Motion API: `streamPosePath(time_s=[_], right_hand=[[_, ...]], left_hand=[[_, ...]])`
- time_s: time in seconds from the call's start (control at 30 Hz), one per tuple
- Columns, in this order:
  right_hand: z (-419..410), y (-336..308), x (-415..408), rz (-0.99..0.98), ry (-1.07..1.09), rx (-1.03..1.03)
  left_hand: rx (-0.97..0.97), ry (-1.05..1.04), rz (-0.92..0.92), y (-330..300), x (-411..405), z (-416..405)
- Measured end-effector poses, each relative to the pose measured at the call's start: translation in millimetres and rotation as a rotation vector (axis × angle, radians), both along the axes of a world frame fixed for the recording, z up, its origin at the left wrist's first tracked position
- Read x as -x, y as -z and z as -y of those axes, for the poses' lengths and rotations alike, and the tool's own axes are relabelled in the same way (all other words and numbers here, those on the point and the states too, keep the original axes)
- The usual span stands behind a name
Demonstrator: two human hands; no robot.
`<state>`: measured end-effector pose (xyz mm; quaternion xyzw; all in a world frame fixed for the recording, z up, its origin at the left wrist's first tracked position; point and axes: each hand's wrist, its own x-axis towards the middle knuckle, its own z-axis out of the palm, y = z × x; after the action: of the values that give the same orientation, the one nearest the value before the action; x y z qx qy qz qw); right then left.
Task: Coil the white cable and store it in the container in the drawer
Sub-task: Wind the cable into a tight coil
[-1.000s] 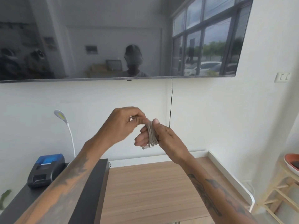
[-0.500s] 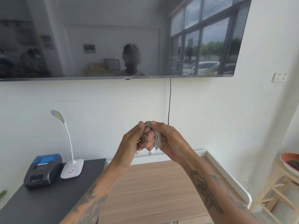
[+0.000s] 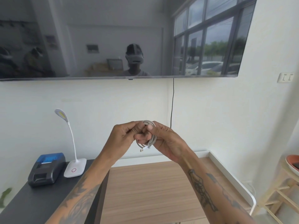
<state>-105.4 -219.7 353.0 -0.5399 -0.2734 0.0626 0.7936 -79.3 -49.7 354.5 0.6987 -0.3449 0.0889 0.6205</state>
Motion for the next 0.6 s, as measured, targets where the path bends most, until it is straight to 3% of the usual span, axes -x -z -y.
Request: streamPosePath(time_s=[0.13,0.33,0.47,0.6], right_hand=[[1.9,1.9,-3.5,0.061,0.047,0.088],[0.8,9.7,-7.2,0.235,0.291,0.284],[7.0,12.3,-10.0,0.181,0.332,0.276],[5.8,12.8,-11.2,0.144,0.283,0.253]], left_hand=[[-0.034,-0.042,0.048,1.7,-2.9,-4.4],[-0.060,-0.147,0.097,-1.0,-5.4,-12.4],[-0.194,-0.123,0.139,-6.8,-4.8,-18.0],[-0.149,-0.225,0.139,-10.5,-11.0,-21.7]])
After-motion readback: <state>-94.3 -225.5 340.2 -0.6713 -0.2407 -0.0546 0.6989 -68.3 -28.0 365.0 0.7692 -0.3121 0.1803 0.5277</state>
